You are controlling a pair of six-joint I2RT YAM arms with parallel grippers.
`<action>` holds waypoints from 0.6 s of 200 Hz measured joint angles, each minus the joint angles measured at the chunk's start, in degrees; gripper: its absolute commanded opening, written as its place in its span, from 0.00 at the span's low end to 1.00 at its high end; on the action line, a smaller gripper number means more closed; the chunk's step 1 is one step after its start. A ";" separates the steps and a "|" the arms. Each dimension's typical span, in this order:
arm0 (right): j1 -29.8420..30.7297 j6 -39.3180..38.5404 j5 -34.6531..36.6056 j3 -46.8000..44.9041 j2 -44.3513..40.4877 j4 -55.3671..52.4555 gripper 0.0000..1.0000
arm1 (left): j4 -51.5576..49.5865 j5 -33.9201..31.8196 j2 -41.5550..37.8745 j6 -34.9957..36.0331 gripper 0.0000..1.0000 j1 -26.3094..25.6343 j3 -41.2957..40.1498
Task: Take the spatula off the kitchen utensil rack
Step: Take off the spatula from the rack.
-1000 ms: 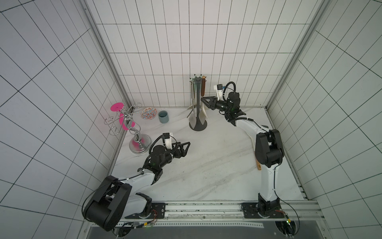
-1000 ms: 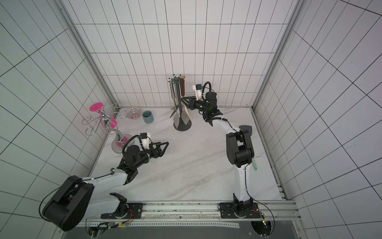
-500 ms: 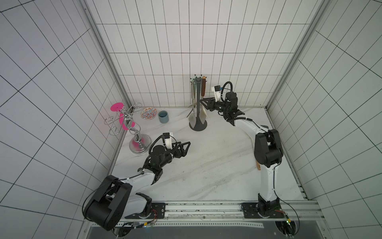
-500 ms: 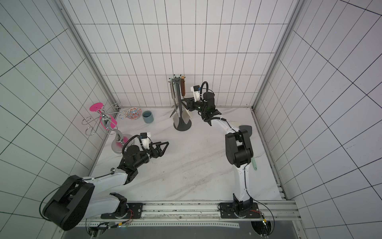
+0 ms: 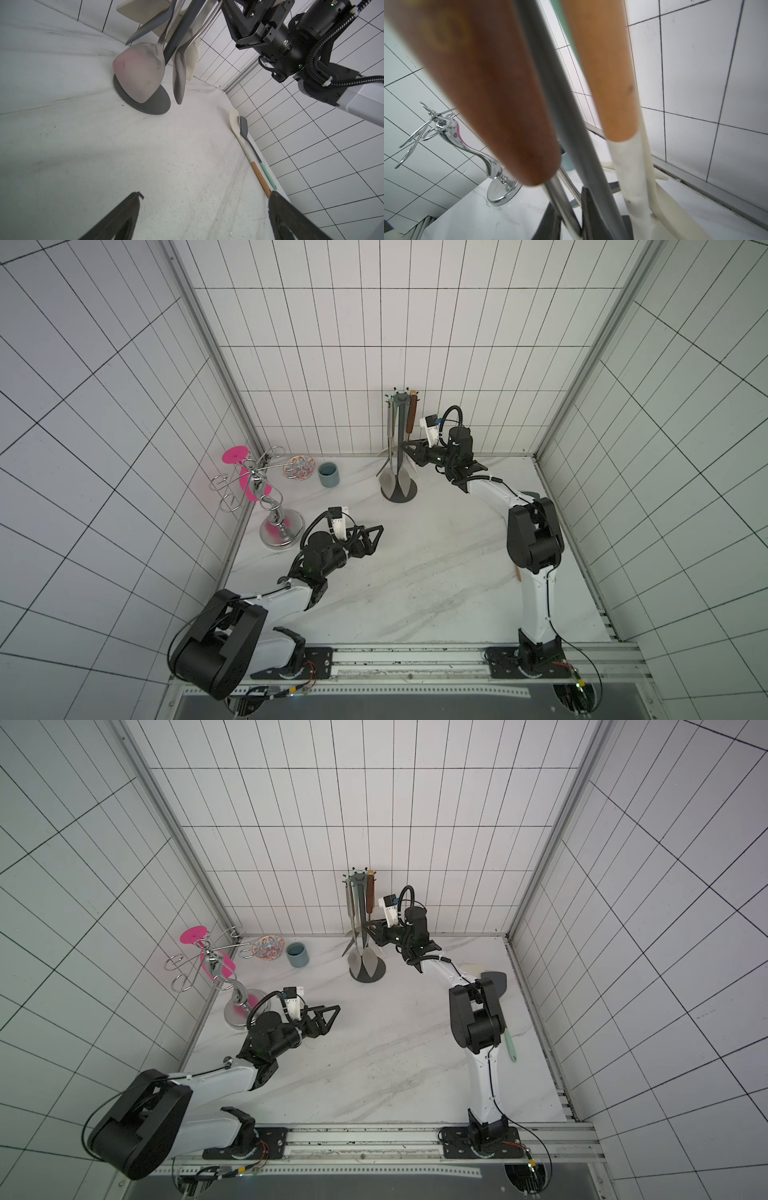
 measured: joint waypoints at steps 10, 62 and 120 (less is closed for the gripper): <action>0.15 -0.79 0.09 -0.04 -0.42 0.04 0.11 | 0.00 0.00 0.00 0.00 0.97 0.00 0.00; 1.51 -4.11 2.78 -1.07 -3.87 -4.72 0.00 | 0.02 0.02 -0.02 0.02 0.97 -0.31 0.00; 2.47 -7.26 14.73 -6.19 -11.72 -13.40 0.00 | -0.02 -0.02 -1.84 0.22 0.97 -0.35 0.00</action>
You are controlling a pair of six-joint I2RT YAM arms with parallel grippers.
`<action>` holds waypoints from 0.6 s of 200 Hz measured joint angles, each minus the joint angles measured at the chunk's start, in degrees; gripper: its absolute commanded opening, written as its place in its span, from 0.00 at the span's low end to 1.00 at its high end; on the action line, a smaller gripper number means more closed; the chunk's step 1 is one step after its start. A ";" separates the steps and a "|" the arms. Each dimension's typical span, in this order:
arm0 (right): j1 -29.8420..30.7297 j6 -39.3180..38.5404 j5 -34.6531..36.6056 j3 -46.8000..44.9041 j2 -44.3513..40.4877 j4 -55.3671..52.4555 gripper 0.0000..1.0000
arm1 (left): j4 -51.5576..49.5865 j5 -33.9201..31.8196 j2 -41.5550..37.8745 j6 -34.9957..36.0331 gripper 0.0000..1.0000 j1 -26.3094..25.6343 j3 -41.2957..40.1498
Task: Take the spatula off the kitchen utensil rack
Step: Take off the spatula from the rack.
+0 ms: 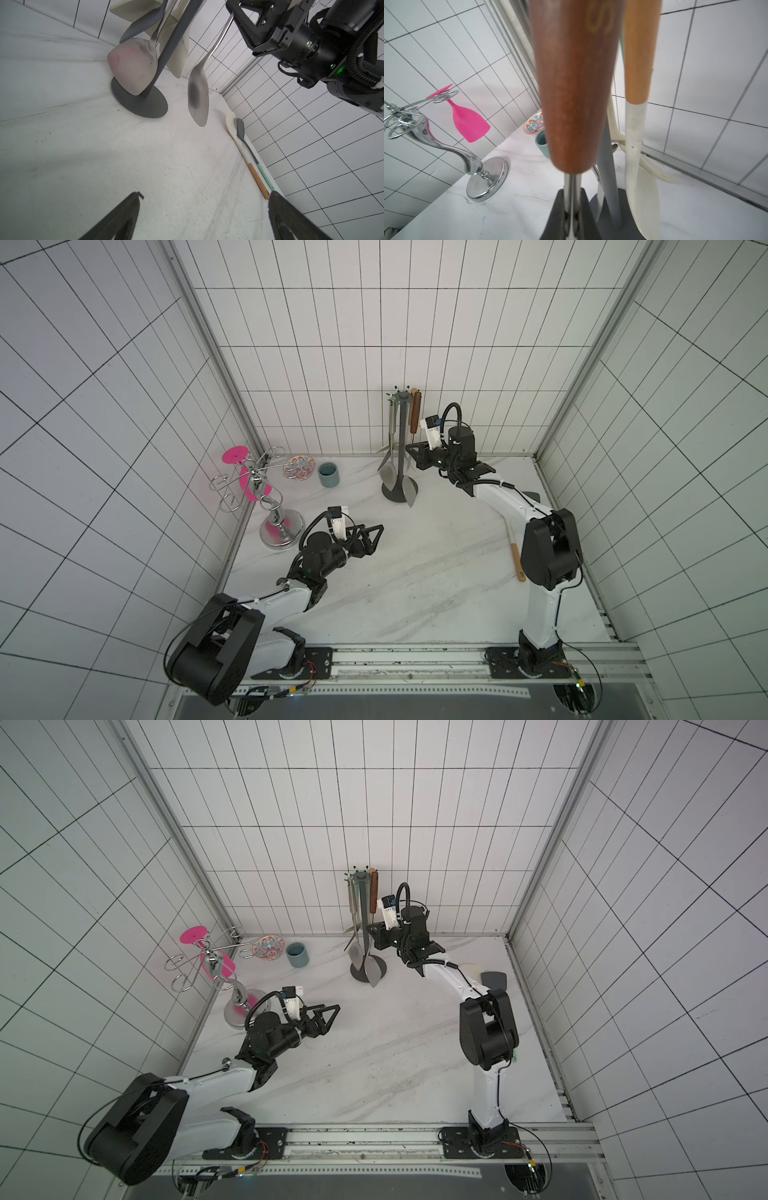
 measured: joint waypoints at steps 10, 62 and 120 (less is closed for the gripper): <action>0.13 -0.31 2.69 -1.03 -1.46 -1.07 0.00 | 0.00 0.00 -0.42 0.04 0.97 -0.09 0.00; -0.02 -1.44 12.04 -3.41 -7.61 -0.48 0.00 | -0.17 -0.04 -1.14 0.50 0.97 -0.61 0.00; -0.04 -4.68 14.73 -14.80 -18.36 0.33 0.00 | -0.55 -0.02 -2.14 1.11 0.97 -0.72 0.00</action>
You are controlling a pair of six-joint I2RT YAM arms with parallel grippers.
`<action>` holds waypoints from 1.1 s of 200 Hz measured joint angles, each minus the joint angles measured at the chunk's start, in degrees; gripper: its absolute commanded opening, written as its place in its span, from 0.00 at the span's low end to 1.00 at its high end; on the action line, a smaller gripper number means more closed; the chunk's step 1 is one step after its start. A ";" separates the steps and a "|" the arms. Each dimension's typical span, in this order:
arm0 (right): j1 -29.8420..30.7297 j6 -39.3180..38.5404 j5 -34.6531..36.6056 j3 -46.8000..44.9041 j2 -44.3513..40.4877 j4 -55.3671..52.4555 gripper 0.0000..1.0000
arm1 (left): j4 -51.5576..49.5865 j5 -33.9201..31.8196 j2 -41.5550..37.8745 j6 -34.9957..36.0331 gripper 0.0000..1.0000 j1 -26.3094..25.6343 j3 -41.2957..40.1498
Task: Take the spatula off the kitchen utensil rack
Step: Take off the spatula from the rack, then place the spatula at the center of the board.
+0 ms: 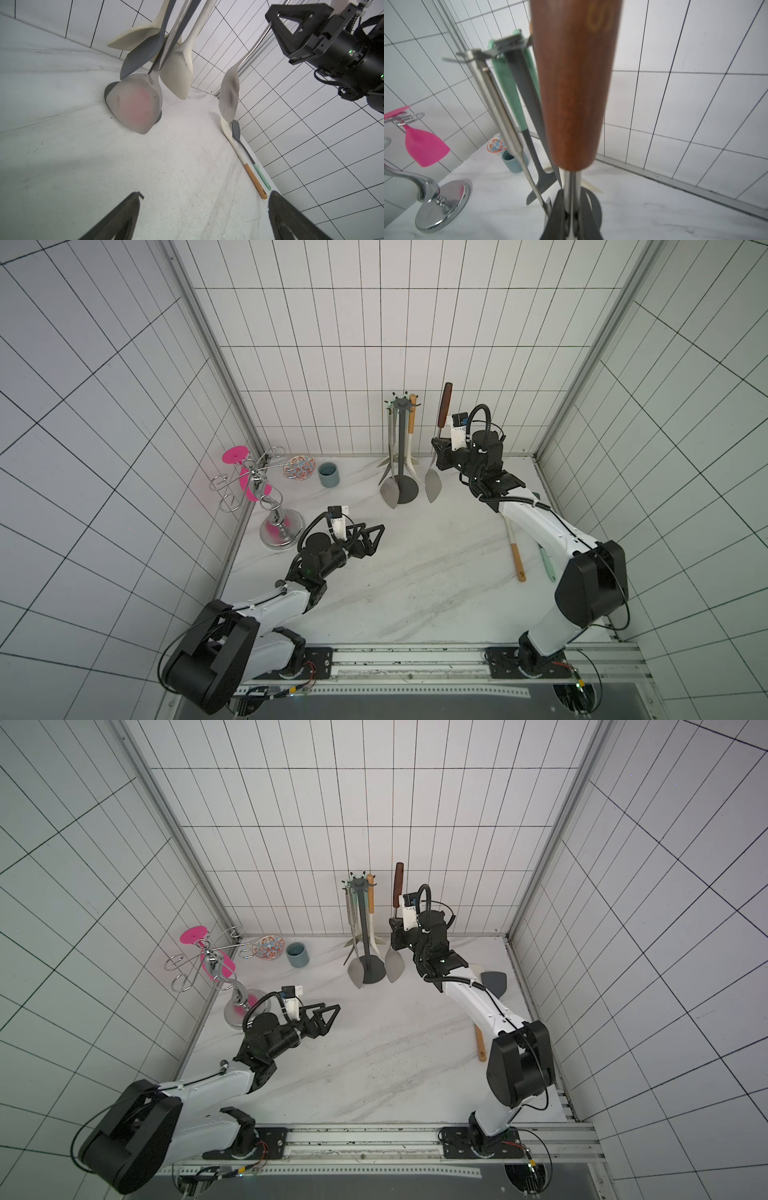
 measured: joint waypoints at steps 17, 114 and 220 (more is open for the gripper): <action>0.02 -2.80 0.11 -5.31 -4.02 -2.45 0.00 | -0.24 0.09 -0.24 0.02 0.97 -0.20 0.00; 13.11 -26.38 16.90 -17.57 -13.79 -20.24 0.00 | -2.97 2.82 -2.82 0.68 0.98 -1.88 2.14; 23.30 -40.28 33.31 -24.30 -8.09 -19.65 0.00 | 18.32 15.54 14.53 -17.31 0.97 6.82 1.90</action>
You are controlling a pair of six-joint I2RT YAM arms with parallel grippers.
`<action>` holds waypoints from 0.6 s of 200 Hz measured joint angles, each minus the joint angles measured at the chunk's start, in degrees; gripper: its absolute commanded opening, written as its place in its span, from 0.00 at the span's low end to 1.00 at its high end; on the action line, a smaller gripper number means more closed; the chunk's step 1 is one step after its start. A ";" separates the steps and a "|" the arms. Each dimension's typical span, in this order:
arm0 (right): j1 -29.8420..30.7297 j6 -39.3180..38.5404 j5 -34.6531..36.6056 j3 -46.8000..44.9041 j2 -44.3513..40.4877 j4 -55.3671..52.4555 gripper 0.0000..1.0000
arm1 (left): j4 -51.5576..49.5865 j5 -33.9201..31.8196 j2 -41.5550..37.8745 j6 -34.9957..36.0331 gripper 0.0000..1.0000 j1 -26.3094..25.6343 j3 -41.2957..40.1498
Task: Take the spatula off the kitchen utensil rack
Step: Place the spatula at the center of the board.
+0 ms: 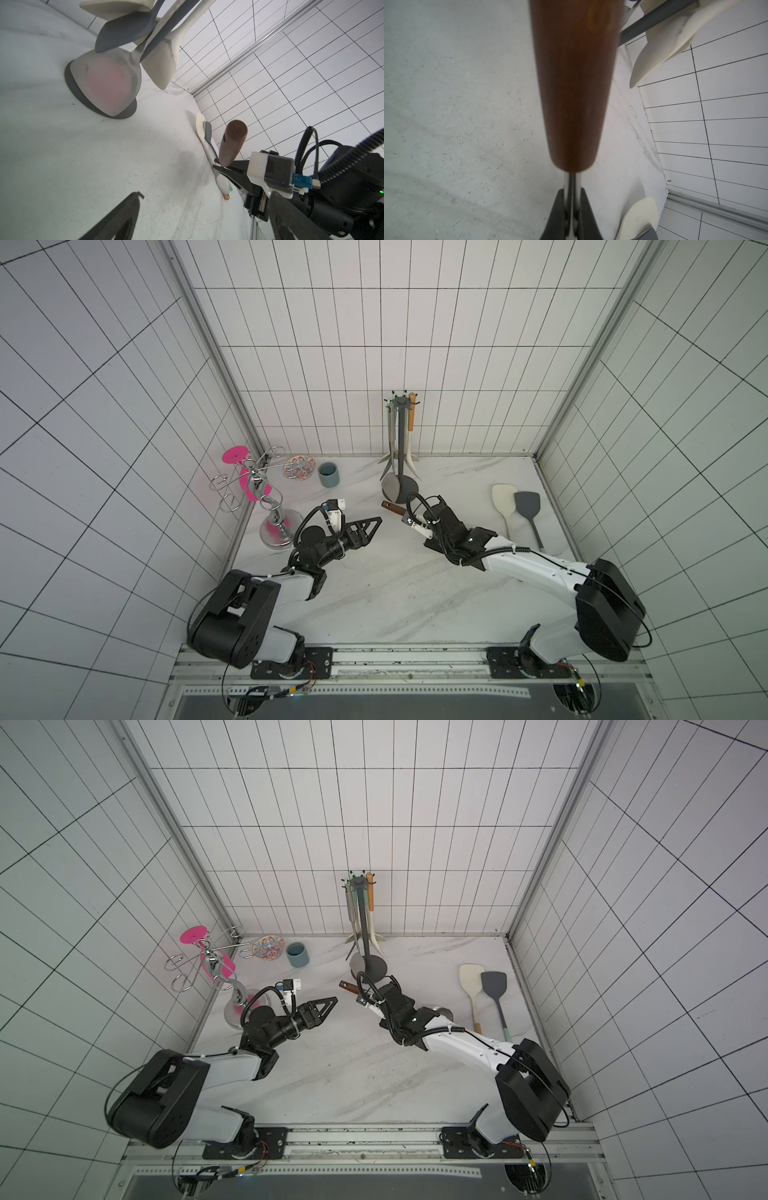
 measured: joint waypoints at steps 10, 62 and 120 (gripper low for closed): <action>0.83 -0.46 0.37 -0.48 0.00 0.33 0.00 | 4.24 1.62 3.28 -2.89 0.96 0.13 0.00; 4.68 -2.10 1.99 -1.99 0.17 2.19 0.00 | 21.84 7.43 16.59 -13.73 0.79 0.74 0.52; 6.40 -2.97 2.45 -2.14 1.97 2.73 0.00 | 23.37 8.66 17.35 -16.17 0.67 0.76 0.68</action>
